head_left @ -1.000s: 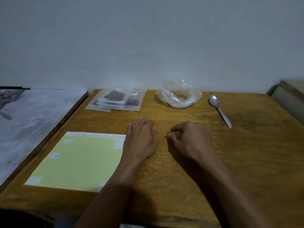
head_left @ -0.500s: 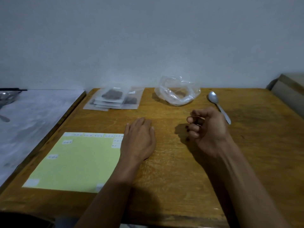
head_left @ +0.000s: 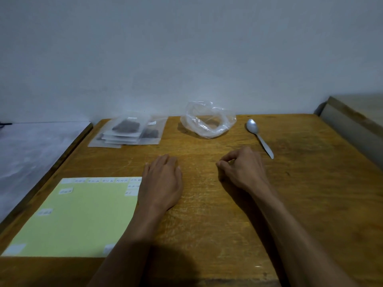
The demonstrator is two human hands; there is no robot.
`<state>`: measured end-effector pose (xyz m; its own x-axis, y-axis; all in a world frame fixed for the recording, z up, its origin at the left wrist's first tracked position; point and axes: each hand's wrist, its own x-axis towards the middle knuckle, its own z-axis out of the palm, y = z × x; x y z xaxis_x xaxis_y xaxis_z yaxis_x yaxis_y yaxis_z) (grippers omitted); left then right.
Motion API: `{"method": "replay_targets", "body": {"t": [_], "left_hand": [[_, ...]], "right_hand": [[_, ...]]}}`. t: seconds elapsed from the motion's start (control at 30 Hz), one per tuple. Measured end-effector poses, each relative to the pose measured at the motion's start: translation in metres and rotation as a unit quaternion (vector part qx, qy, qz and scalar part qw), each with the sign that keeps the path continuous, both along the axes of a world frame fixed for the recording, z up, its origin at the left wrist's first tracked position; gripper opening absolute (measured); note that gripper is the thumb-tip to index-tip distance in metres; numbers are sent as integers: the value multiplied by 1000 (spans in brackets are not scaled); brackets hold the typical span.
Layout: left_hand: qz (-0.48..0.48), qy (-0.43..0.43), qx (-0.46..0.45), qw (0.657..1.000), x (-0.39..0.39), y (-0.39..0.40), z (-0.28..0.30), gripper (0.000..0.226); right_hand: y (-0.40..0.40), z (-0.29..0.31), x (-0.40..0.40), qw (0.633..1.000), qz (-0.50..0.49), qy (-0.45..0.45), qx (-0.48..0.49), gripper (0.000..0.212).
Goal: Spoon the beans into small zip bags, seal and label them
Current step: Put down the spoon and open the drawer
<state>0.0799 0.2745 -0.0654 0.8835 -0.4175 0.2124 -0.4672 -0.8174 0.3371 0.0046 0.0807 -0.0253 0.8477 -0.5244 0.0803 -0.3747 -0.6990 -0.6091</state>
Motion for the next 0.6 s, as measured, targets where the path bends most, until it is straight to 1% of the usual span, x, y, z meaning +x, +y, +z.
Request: {"method": "replay_targets", "body": {"t": [0.13, 0.17, 0.2, 0.23, 0.27, 0.3, 0.33, 0.37, 0.4, 0.43, 0.47, 0.5, 0.53, 0.57, 0.6], "left_hand": [[-2, -3, -1, 1000, 0, 0, 0, 43], [-3, -2, -1, 1000, 0, 1, 0, 43], [-3, -2, -2, 1000, 0, 1, -1, 43], [-4, -1, -2, 1000, 0, 1, -1, 44], [-4, 0, -1, 1000, 1, 1, -1, 44], [-4, 1, -2, 1000, 1, 1, -1, 44], [-4, 2, -2, 1000, 1, 1, -1, 44], [-4, 2, -3, 1000, 0, 1, -1, 44], [-4, 3, -5, 1000, 0, 1, 0, 44], [-4, 3, -8, 1000, 0, 1, 0, 44], [-4, 4, -10, 1000, 0, 1, 0, 44], [-3, 4, -11, 1000, -1, 1, 0, 44], [-2, 4, -13, 1000, -1, 1, 0, 44], [-1, 4, -13, 1000, -1, 1, 0, 44], [1, 5, -13, 1000, -1, 1, 0, 45]], "right_hand": [[1, -4, 3, 1000, 0, -2, -6, 11], [2, -3, 2, 1000, 0, -5, 4, 10], [2, -1, 2, 999, -12, -27, 42, 11], [1, 1, 2, 990, -36, -67, 119, 14], [-1, 5, 1, 964, -69, -114, 231, 15], [-3, 9, 1, 918, -99, -148, 353, 16], [-6, 13, -1, 864, -112, -169, 460, 16], [-8, 15, -3, 821, -111, -176, 532, 16], [-11, 15, -5, 807, -104, -171, 556, 18], [-12, 15, -7, 823, -94, -153, 539, 20], [-13, 14, -9, 864, -82, -128, 480, 21], [-12, 14, -11, 914, -69, -96, 388, 21], [-11, 12, -13, 955, -52, -69, 285, 18], [-11, 8, -14, 980, -31, -50, 191, 15], [-11, 5, -14, 992, -12, -31, 124, 15]]}}
